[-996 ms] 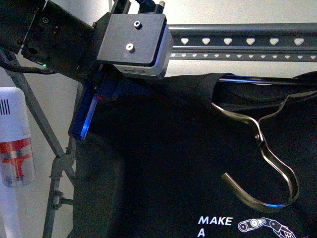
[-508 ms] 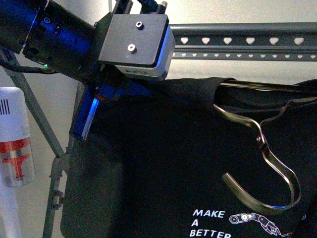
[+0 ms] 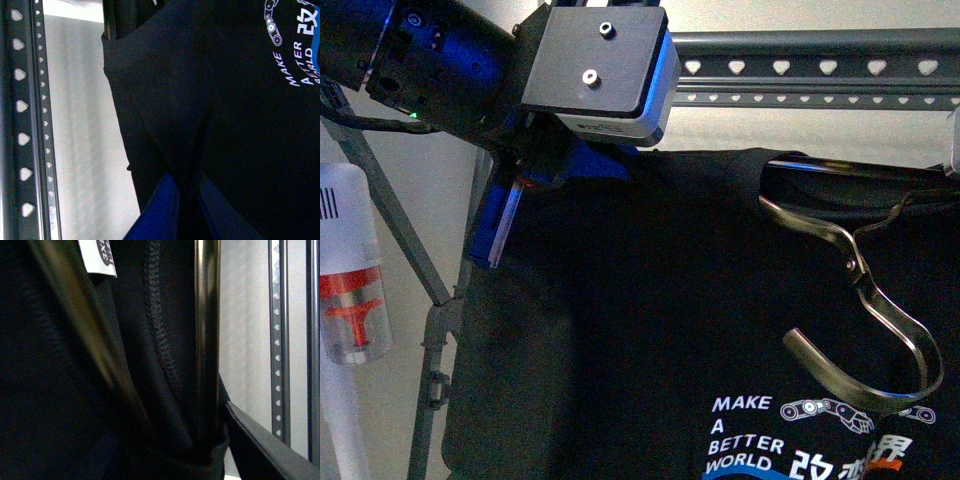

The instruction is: Hang clothes on hanger

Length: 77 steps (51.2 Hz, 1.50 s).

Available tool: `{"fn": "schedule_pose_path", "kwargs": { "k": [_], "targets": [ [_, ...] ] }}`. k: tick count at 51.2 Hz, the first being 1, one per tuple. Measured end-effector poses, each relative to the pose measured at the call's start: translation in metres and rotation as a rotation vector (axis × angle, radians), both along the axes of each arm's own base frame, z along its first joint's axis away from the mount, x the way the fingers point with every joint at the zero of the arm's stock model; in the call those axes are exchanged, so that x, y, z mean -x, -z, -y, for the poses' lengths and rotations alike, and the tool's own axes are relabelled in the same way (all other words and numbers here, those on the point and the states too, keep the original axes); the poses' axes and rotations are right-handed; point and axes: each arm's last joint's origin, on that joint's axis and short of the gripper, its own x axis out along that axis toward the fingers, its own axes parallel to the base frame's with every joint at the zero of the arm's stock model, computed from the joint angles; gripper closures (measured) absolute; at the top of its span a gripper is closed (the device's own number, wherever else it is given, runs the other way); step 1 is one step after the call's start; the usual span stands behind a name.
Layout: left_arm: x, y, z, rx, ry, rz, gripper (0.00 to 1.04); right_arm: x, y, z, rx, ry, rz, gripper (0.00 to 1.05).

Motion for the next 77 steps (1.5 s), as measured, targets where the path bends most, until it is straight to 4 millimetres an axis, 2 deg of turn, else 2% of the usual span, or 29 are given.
{"fn": "schedule_pose_path", "kwargs": {
  "k": [11,16,23,32,48,53,54,57,62,63,67,70,72,74,77],
  "targets": [
    [0.0,-0.001,0.0,0.002,0.0,0.0,1.0,-0.003,0.0,-0.001,-0.05,0.011,-0.021,0.8],
    [0.0,-0.001,0.0,0.006,-0.001,-0.002,1.0,-0.003,0.001,-0.002,-0.063,0.011,-0.032,0.89],
    [0.0,-0.003,0.0,0.01,0.002,0.005,0.82,-0.001,0.003,-0.002,-0.069,0.001,-0.055,0.95],
    [0.0,-0.004,0.0,0.014,0.011,0.011,0.63,0.004,0.012,0.006,-0.075,0.032,-0.12,0.96],
    [-0.001,-0.006,0.001,0.015,0.013,0.016,0.25,0.02,0.041,0.027,-0.107,0.147,-0.34,0.96],
    [-0.001,-0.006,0.001,0.015,0.013,0.016,0.07,0.024,0.044,0.036,-0.194,0.203,-0.395,0.96],
    [-0.001,-0.006,0.001,0.041,0.013,0.007,0.05,0.024,0.045,0.037,-0.221,0.211,-0.406,0.96],
    [-0.006,-0.005,-0.001,0.225,-0.03,0.019,0.07,0.027,0.046,0.041,-0.315,0.239,-0.449,0.96],
    [-0.027,-0.023,-0.013,0.672,-0.347,-0.113,0.06,0.035,0.045,0.046,-0.462,0.298,-0.524,0.96],
    [-0.035,-0.03,-0.022,0.817,-0.485,-0.185,0.06,0.037,0.044,0.047,-0.495,0.32,-0.538,0.96],
    [-0.049,-0.043,-0.043,1.086,-0.721,-0.298,0.06,0.041,0.041,0.048,-0.552,0.357,-0.558,0.96],
    [-0.057,-0.053,-0.068,1.304,-0.912,-0.33,0.06,0.046,0.038,0.05,-0.613,0.38,-0.572,0.96],
    [-0.06,-0.056,-0.078,1.392,-0.971,-0.343,0.06,0.047,0.036,0.051,-0.647,0.386,-0.578,0.96],
    [-0.061,-0.06,-0.096,1.576,-1.04,-0.371,0.06,0.05,0.033,0.053,-0.697,0.397,-0.582,0.96],
    [-0.061,-0.061,-0.11,1.711,-1.07,-0.377,0.06,0.053,0.031,0.055,-0.762,0.414,-0.592,0.96]
  ]
}}
